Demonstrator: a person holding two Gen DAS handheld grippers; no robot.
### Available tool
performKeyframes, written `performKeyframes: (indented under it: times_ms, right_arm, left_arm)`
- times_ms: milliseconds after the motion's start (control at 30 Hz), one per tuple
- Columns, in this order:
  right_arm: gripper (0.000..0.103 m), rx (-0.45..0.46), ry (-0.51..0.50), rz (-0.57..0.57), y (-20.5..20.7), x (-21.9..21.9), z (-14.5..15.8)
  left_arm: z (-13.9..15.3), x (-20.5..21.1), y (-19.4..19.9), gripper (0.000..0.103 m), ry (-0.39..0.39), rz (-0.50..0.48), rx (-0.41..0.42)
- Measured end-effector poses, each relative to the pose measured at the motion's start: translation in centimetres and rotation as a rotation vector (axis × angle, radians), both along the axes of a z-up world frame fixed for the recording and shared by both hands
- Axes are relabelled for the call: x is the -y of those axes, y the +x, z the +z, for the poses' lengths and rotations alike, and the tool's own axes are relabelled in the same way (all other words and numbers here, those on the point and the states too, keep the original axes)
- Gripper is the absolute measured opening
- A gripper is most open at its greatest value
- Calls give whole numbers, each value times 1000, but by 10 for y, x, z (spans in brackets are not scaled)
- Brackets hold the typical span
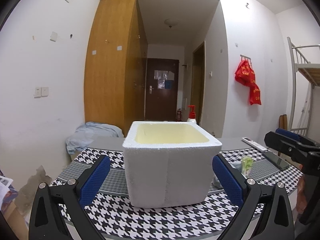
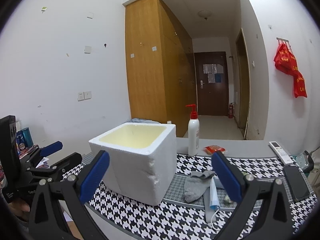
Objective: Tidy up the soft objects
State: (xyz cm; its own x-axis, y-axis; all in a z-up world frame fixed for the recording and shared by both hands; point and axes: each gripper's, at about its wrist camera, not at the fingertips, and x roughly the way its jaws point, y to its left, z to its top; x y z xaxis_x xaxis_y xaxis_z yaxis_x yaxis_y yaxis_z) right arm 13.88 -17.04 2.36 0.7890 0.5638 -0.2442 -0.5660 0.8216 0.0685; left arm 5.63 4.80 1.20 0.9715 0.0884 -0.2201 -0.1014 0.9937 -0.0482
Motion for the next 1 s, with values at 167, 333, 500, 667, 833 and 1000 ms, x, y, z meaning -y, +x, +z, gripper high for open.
performKeyframes:
  times_ms: [167,333,500,667,833,1000]
  right_arm:
    - [103,-30,10,-14,3,7,-9]
    - [103,-48,7,-43,7,12,-13]
    - [103,-45,4,-63,6,17,-12]
    - [103,-41,3,-105,5,30,-11]
    - [103,-42,4,-173,2,47,-13]
    - [103,-27,8,-256,-8,70,-9]
  left_arm:
    - [-3,1,3,102,-29,-15,-2]
    - [-5,5,9,102,-30,-39,-18]
    - [-5,15,14,102,-44,-76,-20]
    - [-4,29,23,102,-37,-133,-33]
    - [-5,51,34,102,-27,-209,-41]
    - [-6,73,45,102,-21,-295,-57]
